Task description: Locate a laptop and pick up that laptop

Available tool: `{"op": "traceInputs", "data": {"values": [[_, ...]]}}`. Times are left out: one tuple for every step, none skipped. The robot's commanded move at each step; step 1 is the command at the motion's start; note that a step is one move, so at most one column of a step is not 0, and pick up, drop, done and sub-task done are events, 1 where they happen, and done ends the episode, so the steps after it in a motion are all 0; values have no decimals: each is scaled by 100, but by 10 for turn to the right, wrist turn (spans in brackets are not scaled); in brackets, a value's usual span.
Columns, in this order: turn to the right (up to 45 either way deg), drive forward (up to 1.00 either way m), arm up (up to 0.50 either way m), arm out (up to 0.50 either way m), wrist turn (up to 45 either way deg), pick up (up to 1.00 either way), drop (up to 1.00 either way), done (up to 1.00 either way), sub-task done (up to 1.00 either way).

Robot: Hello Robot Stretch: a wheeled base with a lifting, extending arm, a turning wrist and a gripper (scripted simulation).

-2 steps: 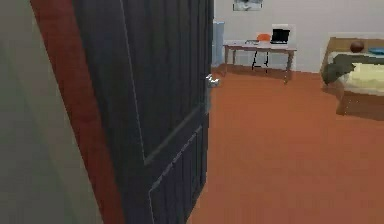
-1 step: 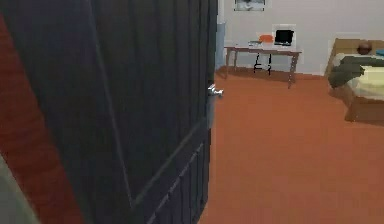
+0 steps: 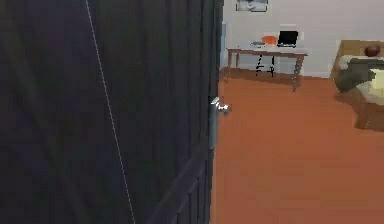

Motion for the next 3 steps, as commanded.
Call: {"op": "traceInputs", "data": {"values": [[450, 0, 0, 0, 0, 0, 0, 0, 0], [0, 35, 0, 0, 0, 0, 0, 0, 0], [-30, 0, 0, 0, 0, 0, 0, 0, 0]]}}
